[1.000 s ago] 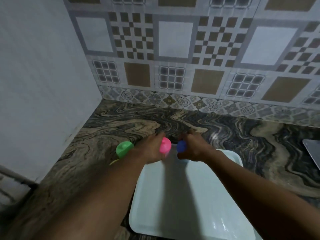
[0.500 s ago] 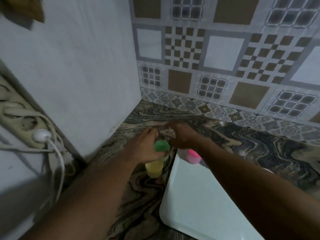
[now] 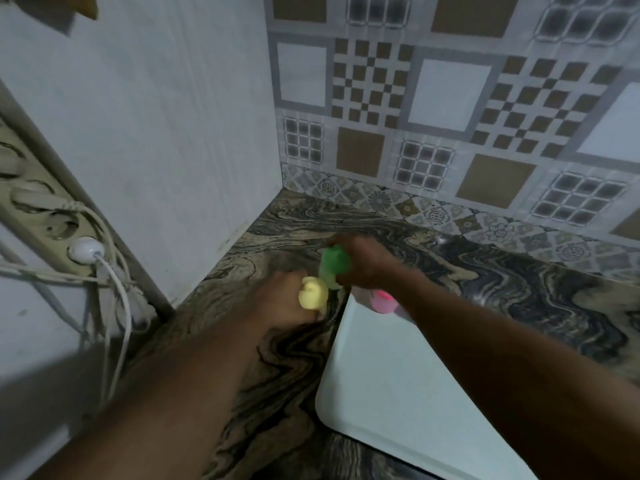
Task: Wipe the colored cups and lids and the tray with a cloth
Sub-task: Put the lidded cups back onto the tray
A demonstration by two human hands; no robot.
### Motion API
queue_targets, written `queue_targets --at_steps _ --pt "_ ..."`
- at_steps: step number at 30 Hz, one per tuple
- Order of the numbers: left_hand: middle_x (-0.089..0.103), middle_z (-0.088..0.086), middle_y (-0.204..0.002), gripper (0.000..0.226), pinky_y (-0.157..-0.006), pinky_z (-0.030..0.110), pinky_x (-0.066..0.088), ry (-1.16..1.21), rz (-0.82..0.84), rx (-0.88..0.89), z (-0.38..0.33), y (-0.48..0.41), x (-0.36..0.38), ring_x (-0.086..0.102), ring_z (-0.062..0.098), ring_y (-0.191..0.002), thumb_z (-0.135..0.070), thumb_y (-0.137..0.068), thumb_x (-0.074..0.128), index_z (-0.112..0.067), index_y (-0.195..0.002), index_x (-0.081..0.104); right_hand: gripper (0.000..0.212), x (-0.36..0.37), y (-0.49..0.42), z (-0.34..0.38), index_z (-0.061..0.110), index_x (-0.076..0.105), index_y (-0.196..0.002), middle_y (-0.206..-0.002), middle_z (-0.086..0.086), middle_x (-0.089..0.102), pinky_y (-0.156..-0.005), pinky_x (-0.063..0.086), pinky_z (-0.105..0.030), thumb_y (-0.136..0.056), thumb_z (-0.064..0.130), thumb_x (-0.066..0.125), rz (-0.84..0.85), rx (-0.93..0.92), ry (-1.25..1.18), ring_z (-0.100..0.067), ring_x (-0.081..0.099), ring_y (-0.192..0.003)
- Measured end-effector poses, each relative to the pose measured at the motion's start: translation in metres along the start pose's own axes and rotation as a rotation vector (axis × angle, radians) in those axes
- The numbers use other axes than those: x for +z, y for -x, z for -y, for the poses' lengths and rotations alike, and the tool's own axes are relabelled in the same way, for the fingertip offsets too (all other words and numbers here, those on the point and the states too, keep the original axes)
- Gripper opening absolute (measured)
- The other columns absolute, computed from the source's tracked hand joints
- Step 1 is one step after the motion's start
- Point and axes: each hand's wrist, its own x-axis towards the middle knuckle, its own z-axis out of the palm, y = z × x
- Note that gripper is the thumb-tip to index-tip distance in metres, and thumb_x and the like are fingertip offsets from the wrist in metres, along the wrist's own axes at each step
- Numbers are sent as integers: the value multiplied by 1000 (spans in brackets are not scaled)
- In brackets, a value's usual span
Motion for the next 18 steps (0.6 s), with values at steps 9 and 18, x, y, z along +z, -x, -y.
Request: queue_targets --at_steps 9,18 --pt "62 -4 -96 61 -62 29 46 23 -118 308 -142 -58 -38 60 21 -84 -66 -53 76 -31 -99 55 73 -144 83 -100 24 56 -134 -127 -12 63 -91 49 -37 -69 24 88 -264 242 -1 -28 58 -109" --pt "60 4 -136 84 -100 38 41 -288 115 505 -261 -67 72 53 28 -126 -57 -67 77 -28 -139 47 71 -70 189 -219 24 58 -130 -121 -11 68 -82 51 -31 -65 33 87 -101 508 -54 -29 65 -104"
